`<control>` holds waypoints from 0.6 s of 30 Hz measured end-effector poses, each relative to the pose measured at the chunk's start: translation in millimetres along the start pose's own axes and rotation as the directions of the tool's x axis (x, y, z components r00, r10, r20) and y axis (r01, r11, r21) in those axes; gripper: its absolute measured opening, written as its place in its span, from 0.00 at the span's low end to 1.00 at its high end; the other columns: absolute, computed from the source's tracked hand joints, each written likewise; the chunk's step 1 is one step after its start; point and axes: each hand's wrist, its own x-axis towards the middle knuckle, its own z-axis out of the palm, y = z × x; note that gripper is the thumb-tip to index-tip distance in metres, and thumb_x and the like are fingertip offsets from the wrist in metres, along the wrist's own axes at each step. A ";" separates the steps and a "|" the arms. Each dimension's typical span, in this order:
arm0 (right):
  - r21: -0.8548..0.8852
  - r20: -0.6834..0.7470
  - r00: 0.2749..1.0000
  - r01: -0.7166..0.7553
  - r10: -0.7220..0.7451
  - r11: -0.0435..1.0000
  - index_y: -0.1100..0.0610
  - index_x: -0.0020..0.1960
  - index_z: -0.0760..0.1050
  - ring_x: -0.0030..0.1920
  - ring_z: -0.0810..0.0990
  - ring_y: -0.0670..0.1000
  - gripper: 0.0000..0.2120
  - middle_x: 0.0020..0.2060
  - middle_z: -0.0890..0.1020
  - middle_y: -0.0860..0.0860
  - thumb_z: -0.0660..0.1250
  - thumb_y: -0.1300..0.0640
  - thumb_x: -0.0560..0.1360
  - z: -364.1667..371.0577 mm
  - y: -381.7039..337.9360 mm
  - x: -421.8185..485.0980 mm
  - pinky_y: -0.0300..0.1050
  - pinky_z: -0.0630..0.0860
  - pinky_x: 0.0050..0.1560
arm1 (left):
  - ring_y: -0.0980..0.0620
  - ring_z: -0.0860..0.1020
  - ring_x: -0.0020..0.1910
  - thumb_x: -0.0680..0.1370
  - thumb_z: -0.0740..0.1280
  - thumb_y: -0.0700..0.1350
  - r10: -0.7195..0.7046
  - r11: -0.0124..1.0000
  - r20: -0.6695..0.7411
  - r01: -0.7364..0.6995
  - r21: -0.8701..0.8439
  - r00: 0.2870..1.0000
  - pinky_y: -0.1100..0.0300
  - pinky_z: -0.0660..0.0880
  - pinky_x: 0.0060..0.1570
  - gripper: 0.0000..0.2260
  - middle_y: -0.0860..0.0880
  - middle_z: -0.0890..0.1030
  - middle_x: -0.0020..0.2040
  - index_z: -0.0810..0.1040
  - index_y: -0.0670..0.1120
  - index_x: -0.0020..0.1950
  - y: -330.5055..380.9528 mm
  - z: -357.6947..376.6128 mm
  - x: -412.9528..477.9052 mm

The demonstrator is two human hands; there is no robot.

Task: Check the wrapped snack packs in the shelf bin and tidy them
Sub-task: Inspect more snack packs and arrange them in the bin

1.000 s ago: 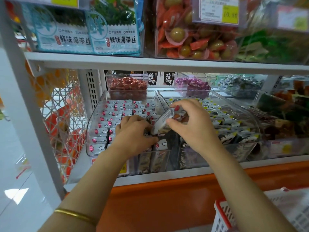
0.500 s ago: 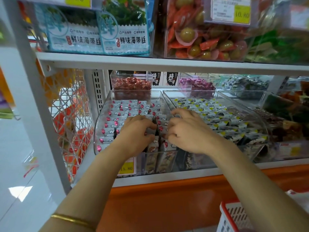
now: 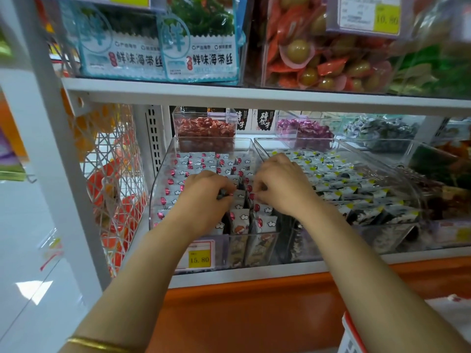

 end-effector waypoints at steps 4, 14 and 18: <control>0.276 -0.185 0.975 -0.071 0.125 0.959 0.56 0.43 0.77 0.49 0.74 0.50 0.03 0.41 0.75 0.46 0.66 0.60 0.75 -4.2 2.7 -2.0 0.43 0.68 0.48 | 0.46 0.67 0.64 0.78 0.64 0.44 0.000 1.000 -0.025 0.000 -0.018 1.000 0.54 0.67 0.63 0.11 0.48 0.74 0.62 0.77 0.49 0.60 0.5 -0.7 -0.6; 0.417 -0.344 0.923 -0.013 0.170 0.909 0.59 0.50 0.74 0.42 0.76 0.51 0.03 0.40 0.76 0.50 0.62 0.61 0.78 -23.8 3.9 -20.0 0.48 0.73 0.43 | 0.52 0.71 0.58 0.78 0.62 0.42 -0.010 0.995 -0.151 -0.006 -0.100 0.988 0.68 0.62 0.52 0.11 0.49 0.76 0.60 0.78 0.47 0.59 8.4 -6.1 -8.5; 0.379 -0.294 0.953 0.048 0.071 0.924 0.61 0.51 0.74 0.44 0.76 0.55 0.04 0.43 0.78 0.55 0.62 0.61 0.78 -32.7 7.4 -26.3 0.53 0.73 0.45 | 0.53 0.72 0.59 0.78 0.63 0.42 -0.017 0.991 -0.132 -0.001 -0.130 0.991 0.72 0.61 0.49 0.10 0.49 0.76 0.60 0.79 0.46 0.58 8.2 -2.9 -10.0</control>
